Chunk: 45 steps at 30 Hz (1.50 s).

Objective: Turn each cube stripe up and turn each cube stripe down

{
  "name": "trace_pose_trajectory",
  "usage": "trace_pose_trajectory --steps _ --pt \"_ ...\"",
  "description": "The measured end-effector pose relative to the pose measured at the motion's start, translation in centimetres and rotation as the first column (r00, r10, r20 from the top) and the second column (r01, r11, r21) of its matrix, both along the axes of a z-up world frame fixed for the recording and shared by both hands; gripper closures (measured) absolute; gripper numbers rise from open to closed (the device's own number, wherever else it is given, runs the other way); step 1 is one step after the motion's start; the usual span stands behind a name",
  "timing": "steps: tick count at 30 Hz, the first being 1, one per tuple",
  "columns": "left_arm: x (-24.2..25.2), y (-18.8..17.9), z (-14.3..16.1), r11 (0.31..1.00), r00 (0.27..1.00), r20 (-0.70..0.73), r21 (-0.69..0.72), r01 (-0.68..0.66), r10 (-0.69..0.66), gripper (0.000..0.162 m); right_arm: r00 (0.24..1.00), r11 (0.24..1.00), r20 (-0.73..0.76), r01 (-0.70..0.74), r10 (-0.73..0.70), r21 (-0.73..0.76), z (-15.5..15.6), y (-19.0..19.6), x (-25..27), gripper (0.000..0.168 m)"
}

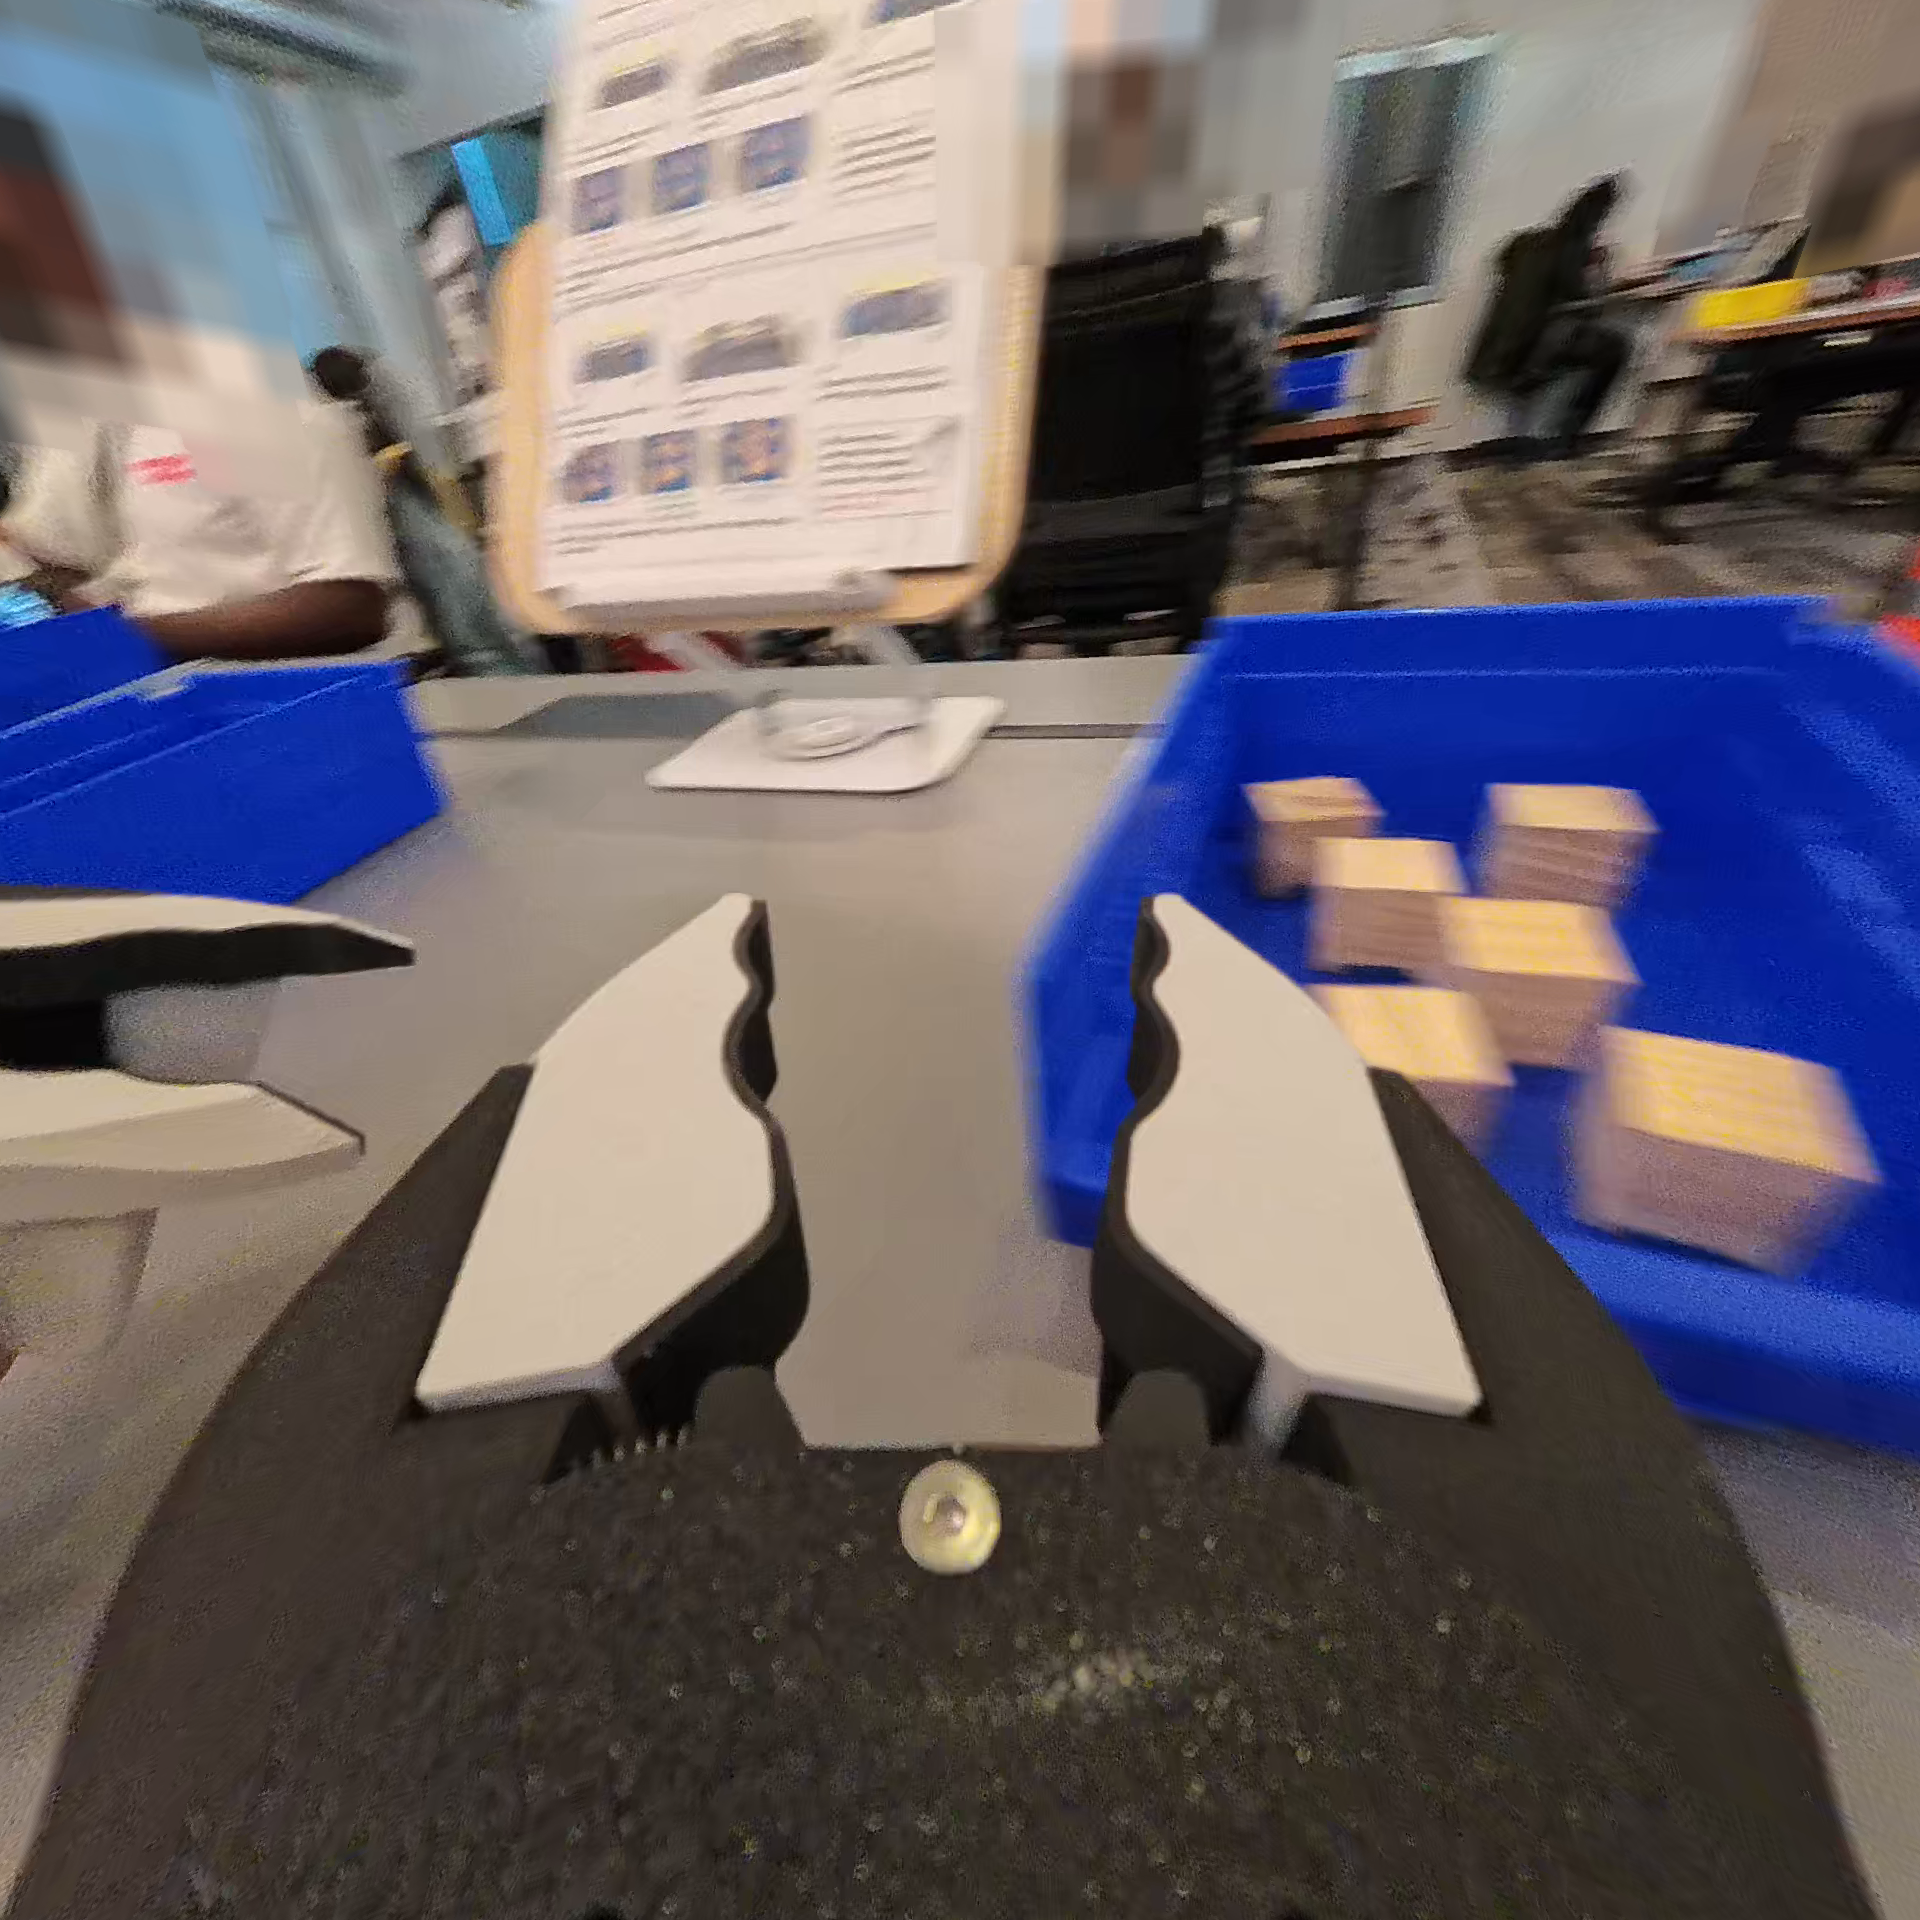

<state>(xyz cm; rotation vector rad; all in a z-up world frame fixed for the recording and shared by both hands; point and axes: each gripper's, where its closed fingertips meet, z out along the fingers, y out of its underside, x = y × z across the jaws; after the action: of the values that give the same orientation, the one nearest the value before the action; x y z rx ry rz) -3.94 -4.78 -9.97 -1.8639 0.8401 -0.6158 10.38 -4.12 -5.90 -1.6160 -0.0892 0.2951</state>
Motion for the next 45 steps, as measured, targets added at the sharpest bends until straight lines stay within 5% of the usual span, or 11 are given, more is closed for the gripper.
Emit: trace_pose_trajectory --steps 5,9,11,13,16,23,27,29,30,39,45 --pt "12.5 2.3 0.0 0.999 1.0 0.0 -0.025 -0.023 0.023 0.065 0.954 0.953 0.082 0.294 -0.288 -0.071 -1.7 -2.1 12.8 0.1" --pt "16.9 4.9 -1.4 0.99 0.99 -0.022 -0.036 -0.138 0.137 0.072 0.904 0.892 0.204 0.413 -0.377 -0.181 -4.9 -2.5 18.1 0.1" --pt "17.8 5.5 -2.9 0.981 0.986 -0.049 -0.102 -0.163 0.158 0.082 0.911 0.884 0.185 0.405 -0.369 -0.232 -6.1 -2.1 18.6 0.099" --pt "17.5 6.0 -4.0 0.975 0.984 -0.081 -0.147 -0.169 0.159 0.128 0.921 0.884 0.176 0.385 -0.348 -0.266 -6.6 -1.7 18.3 0.1" --pt "15.4 7.3 -3.7 0.964 0.974 -0.031 -0.137 -0.226 0.224 0.142 0.946 0.906 0.126 0.324 -0.3 -0.273 -6.6 -0.9 16.6 0.117" --pt "11.4 7.3 -3.6 0.952 0.965 -0.049 -0.154 -0.263 0.258 0.152 0.956 0.897 0.146 0.289 -0.253 -0.334 -7.6 0.4 14.1 0.116" --pt "9.3 5.7 -3.4 0.956 0.953 -0.126 -0.064 -0.285 0.276 0.154 0.965 0.895 0.085 0.26 -0.246 -0.362 -7.6 0.0 11.6 0.134" --pt "7.4 4.8 -2.9 0.956 0.945 -0.154 -0.001 -0.293 0.29 0.157 0.952 0.875 0.071 0.303 -0.299 -0.378 -7.0 -1.2 11.2 0.162" --pt "6.6 4.0 -2.4 0.962 0.952 -0.137 0.007 -0.274 0.273 0.155 0.956 0.884 0.07 0.289 -0.284 -0.367 -6.5 -1.6 10.4 0.163" --pt "-11.5 -0.5 1.4 0.881 0.876 -0.109 0.12 -0.457 0.469 0.154 0.998 0.97 0.015 0.065 -0.064 -0.236 -2.5 -2.2 -7.0 0.162" --pt "-21.5 -1.3 0.4 0.789 0.779 -0.126 0.122 -0.603 0.615 0.155 0.998 0.957 0.026 -0.047 0.057 -0.286 -3.9 0.1 -17.2 0.164"
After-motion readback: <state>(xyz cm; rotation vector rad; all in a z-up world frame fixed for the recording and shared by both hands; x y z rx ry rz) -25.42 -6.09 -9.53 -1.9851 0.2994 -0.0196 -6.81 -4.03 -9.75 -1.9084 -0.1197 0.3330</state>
